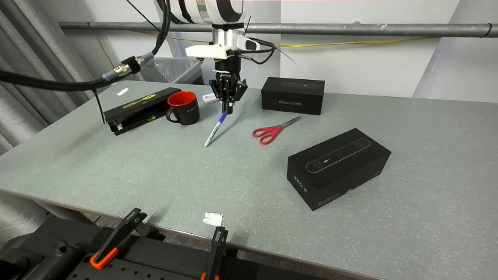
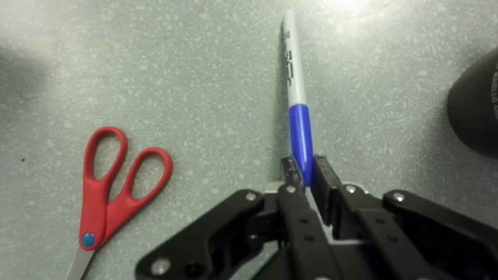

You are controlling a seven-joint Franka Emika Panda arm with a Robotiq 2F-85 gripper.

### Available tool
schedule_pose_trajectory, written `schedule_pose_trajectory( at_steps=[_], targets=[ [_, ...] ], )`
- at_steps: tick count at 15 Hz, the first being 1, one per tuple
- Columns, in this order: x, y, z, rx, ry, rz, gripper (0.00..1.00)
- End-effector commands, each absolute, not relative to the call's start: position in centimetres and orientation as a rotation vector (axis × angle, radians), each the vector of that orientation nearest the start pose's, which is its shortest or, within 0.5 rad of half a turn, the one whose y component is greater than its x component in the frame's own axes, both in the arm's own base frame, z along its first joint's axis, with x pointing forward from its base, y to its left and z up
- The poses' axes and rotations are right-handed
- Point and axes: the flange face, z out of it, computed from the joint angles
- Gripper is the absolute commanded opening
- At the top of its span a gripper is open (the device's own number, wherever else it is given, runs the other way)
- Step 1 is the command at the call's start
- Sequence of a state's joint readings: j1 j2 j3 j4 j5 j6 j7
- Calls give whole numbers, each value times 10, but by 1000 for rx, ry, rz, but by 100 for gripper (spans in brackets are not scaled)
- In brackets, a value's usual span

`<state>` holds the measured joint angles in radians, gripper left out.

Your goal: Put the marker in the mug on the table

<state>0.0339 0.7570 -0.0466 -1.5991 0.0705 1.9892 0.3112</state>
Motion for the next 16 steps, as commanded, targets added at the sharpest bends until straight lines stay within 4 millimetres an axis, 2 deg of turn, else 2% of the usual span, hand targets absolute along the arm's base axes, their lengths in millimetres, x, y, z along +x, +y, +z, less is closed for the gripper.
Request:
schedule_pose_trajectory(
  at_steps=[1, 8, 9, 12, 13, 16],
  targets=[
    [669, 2, 163, -3076, 599, 527, 44],
    [683, 4, 179, -3068, 602, 472, 97],
    [684, 5, 181, -3067, 601, 467, 100],
    [688, 6, 186, -3061, 597, 450, 100],
    [679, 2, 184, -3076, 566, 463, 100],
    [681, 3, 187, -3076, 564, 452, 100]
  ],
)
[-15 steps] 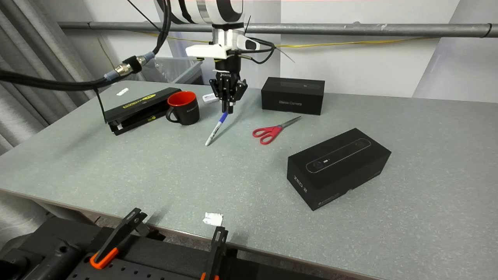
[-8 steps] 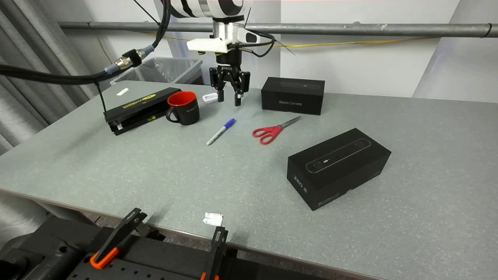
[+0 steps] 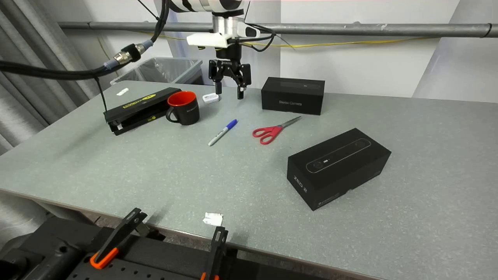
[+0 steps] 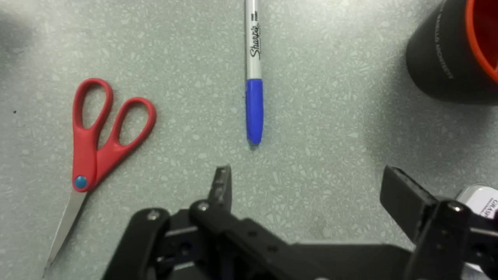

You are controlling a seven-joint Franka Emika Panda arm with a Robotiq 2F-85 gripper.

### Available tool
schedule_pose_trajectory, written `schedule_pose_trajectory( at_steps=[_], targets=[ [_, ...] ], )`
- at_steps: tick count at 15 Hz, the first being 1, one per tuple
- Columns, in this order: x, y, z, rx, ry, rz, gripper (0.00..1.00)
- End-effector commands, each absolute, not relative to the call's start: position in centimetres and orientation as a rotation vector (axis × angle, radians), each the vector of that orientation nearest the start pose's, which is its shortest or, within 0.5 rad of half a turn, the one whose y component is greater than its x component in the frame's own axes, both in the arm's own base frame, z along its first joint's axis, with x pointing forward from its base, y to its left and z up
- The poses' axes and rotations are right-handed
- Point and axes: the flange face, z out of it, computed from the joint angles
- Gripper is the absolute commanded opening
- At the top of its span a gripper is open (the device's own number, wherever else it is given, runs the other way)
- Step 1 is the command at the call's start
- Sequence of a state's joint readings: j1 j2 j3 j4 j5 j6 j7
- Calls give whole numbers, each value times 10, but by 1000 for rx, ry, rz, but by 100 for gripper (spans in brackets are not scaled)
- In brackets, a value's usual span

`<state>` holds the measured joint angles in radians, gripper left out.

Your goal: Put the marker in the mug on the table

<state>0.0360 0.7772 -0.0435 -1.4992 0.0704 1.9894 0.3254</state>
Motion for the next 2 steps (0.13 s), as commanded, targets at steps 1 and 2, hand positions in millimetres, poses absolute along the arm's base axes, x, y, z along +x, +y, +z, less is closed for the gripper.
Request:
schedule_pose_trajectory(
  at_steps=[1, 2],
  targets=[
    [681, 3, 187, -3076, 564, 452, 100],
    [681, 3, 187, -3076, 564, 452, 100]
  ],
)
